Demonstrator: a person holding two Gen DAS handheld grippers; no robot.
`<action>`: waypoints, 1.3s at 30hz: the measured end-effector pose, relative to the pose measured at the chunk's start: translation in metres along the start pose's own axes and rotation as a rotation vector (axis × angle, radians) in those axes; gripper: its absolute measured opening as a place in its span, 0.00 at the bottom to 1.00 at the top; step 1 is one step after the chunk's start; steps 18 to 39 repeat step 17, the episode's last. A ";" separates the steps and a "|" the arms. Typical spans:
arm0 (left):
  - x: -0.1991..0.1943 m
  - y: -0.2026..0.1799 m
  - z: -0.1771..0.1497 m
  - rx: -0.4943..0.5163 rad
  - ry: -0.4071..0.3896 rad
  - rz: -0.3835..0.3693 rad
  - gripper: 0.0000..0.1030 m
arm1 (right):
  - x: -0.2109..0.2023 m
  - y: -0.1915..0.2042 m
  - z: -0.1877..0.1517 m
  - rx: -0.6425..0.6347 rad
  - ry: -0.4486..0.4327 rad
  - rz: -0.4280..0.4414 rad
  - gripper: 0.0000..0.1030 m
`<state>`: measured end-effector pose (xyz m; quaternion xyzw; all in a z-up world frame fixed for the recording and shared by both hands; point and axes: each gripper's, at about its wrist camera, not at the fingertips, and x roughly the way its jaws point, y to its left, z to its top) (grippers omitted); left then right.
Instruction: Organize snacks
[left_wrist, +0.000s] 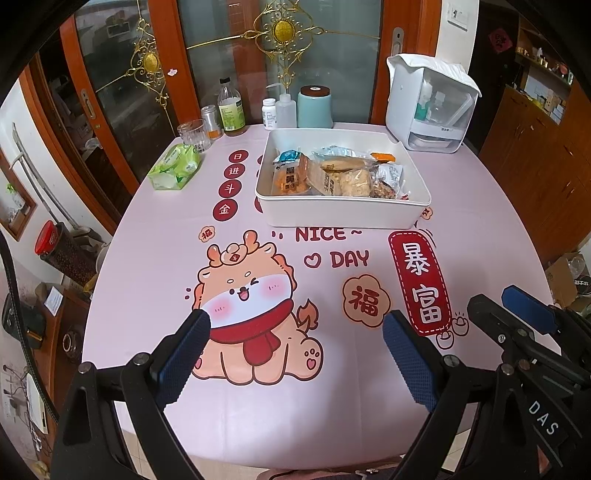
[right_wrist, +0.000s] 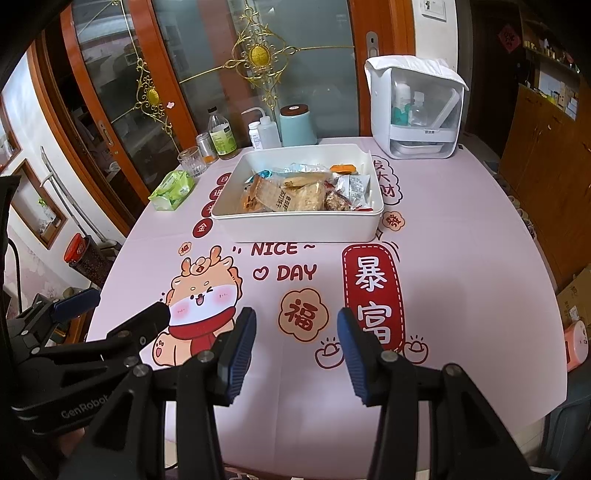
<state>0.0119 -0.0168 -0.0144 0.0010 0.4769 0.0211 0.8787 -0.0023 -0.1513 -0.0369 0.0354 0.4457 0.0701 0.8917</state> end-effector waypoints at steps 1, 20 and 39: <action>0.001 -0.001 0.000 0.000 0.000 0.000 0.91 | 0.000 0.000 0.000 0.001 0.000 0.001 0.45; 0.005 -0.002 -0.002 -0.005 0.018 0.002 0.91 | 0.001 0.004 -0.004 0.004 0.007 0.005 0.45; 0.005 -0.002 -0.002 -0.005 0.018 0.002 0.91 | 0.001 0.004 -0.004 0.004 0.007 0.005 0.45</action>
